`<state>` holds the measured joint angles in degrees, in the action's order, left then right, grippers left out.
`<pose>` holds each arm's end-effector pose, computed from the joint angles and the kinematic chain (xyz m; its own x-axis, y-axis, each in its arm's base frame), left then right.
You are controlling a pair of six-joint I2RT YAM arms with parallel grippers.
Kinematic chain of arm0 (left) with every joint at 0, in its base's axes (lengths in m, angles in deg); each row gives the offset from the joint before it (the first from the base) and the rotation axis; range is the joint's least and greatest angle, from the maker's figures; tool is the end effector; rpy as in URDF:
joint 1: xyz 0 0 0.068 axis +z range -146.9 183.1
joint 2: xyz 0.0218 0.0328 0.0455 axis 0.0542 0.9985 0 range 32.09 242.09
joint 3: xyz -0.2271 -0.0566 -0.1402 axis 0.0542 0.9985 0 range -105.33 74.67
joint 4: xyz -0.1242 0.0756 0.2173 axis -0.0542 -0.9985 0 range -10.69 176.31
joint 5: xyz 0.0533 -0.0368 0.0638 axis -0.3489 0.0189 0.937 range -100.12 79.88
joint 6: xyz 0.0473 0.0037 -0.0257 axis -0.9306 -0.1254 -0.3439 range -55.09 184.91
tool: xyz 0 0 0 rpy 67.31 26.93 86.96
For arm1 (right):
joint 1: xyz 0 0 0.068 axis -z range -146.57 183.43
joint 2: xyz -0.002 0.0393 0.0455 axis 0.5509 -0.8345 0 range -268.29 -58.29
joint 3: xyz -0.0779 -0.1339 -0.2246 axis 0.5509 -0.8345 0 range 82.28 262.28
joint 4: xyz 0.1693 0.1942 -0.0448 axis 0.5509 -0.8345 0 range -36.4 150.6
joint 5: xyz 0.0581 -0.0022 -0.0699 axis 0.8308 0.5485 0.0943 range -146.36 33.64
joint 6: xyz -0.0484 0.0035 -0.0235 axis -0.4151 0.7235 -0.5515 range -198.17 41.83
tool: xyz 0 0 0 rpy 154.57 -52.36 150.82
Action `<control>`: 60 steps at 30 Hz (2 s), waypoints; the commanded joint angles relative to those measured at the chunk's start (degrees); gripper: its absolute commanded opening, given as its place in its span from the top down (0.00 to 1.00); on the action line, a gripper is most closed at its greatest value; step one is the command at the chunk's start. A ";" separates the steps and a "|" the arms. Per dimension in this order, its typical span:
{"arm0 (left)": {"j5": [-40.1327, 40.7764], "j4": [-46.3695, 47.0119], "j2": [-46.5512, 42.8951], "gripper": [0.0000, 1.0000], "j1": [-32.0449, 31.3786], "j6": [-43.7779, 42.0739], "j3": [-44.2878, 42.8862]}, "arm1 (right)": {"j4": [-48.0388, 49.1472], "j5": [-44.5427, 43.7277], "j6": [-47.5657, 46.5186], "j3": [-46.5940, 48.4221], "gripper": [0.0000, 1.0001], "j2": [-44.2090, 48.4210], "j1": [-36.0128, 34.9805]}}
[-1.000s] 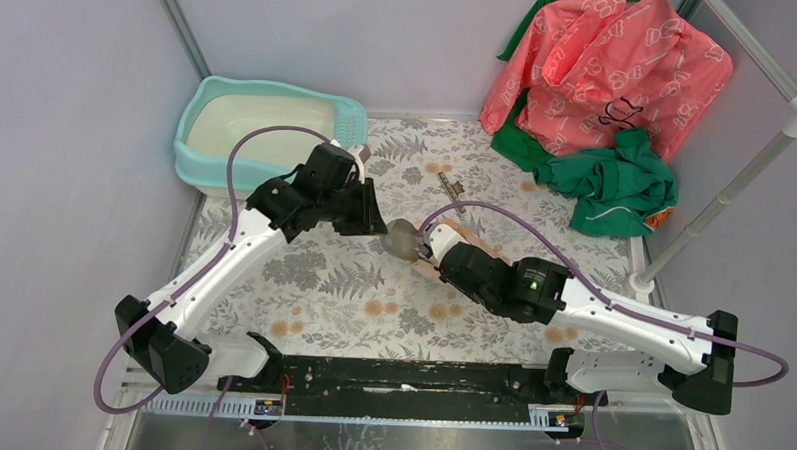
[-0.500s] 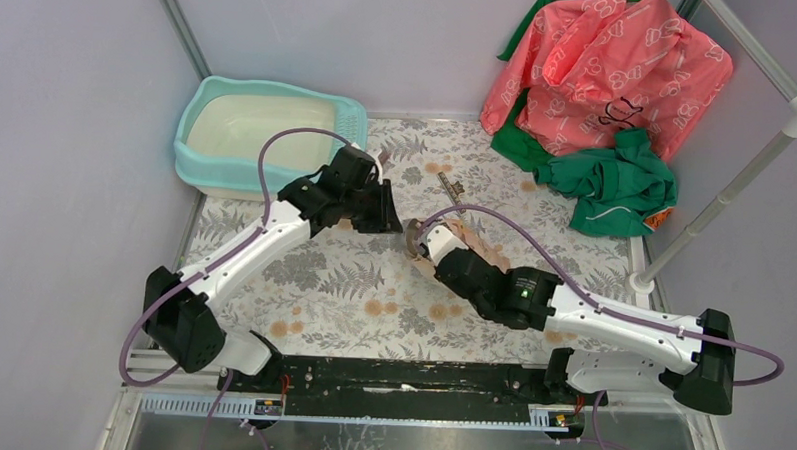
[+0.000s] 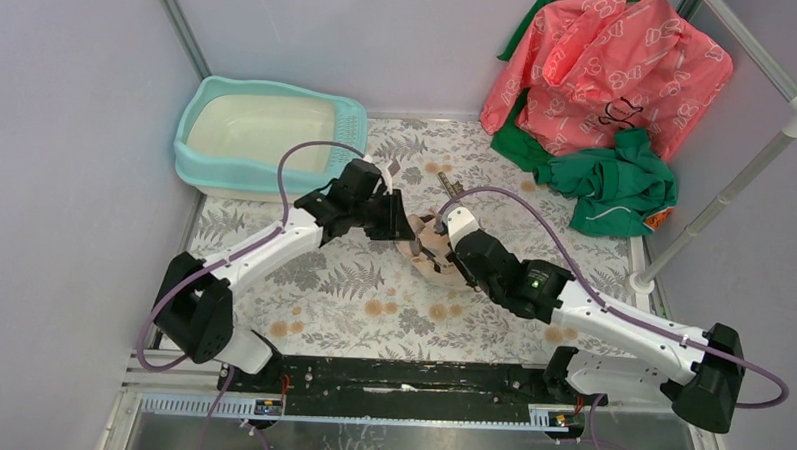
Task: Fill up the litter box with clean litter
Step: 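Scoop the cat litter from the cat litter bag.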
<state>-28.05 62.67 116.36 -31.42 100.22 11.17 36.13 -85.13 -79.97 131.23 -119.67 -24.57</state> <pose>0.2584 -0.1911 0.2699 -0.8870 -0.0572 -0.4583 0.2547 0.7672 -0.5886 0.1364 0.1858 0.2879 -0.3010 -0.5338 -0.7902 -0.5492 0.7745 -0.3139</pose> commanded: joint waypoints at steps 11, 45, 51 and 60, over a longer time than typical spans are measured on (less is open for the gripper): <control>-5.35 14.04 10.74 0.97 -0.72 2.03 8.20 | 7.43 -1.71 8.08 -3.17 1.00 2.67 6.23; -16.34 49.96 27.69 0.99 1.70 18.77 8.14 | 15.88 -1.04 11.14 -8.51 1.00 3.80 19.50; -19.01 53.82 22.53 0.99 4.51 22.90 15.54 | 15.68 -1.17 11.70 -9.62 1.00 5.06 19.50; -18.44 49.91 13.35 0.99 7.67 23.20 21.89 | 15.59 -1.88 11.93 -10.93 1.00 6.04 19.49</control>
<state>-47.35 119.15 133.62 -26.65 124.00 29.00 49.35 -83.54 -69.26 120.50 -115.32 -5.53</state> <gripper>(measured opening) 0.327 0.033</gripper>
